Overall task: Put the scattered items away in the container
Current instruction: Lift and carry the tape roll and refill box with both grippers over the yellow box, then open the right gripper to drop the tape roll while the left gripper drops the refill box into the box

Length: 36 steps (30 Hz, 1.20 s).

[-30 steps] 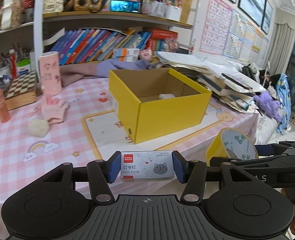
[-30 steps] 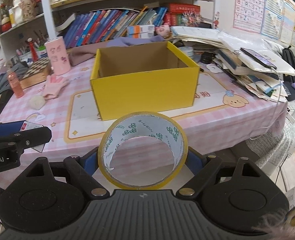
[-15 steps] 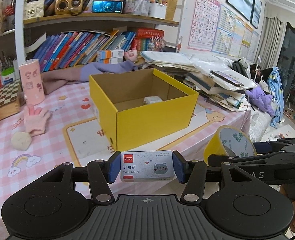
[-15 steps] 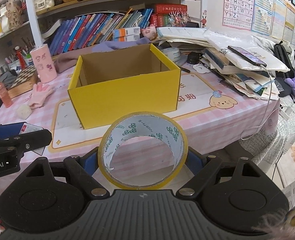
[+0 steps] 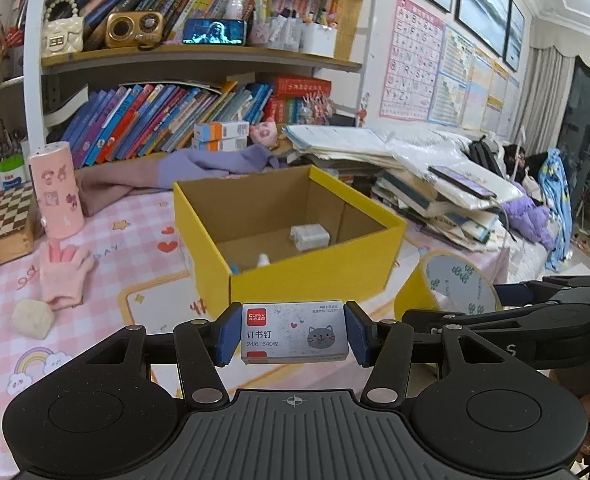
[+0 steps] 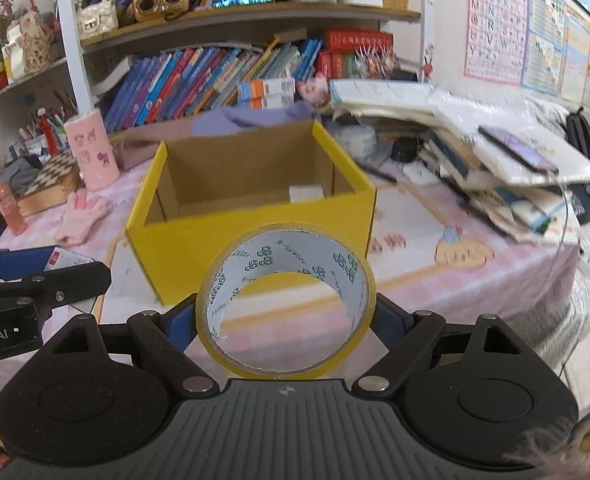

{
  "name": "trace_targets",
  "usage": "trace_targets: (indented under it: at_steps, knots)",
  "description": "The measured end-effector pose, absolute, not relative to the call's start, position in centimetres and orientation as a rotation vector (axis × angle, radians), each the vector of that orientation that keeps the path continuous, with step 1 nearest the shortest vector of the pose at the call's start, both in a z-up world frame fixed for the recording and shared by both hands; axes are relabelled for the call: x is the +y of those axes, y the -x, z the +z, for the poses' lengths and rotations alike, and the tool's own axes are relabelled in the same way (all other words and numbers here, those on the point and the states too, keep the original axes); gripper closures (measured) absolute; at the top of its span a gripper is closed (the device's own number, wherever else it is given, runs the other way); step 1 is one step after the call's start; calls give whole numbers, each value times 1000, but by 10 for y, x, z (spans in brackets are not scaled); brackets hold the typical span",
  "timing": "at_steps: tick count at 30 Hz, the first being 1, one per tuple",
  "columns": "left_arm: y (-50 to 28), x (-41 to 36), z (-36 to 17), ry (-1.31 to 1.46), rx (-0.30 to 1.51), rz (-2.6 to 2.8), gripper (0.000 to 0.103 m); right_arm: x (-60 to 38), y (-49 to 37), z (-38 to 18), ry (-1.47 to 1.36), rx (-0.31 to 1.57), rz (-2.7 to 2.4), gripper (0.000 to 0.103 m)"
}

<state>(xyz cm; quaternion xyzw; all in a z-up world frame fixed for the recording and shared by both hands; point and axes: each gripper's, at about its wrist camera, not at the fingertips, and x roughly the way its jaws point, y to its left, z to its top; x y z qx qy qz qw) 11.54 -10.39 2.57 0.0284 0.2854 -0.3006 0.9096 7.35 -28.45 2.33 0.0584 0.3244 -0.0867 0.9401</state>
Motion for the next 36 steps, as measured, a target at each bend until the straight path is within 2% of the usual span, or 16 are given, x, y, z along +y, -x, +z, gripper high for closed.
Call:
trace_targets:
  at_steps: [15, 36]
  knots:
    - [-188, -147, 43, -20, 492, -530, 50, -331, -166, 52, -26, 567, -44, 17]
    - [-294, -217, 6, -222, 674, -400, 50, -356, -303, -2, 101, 795, 171, 17]
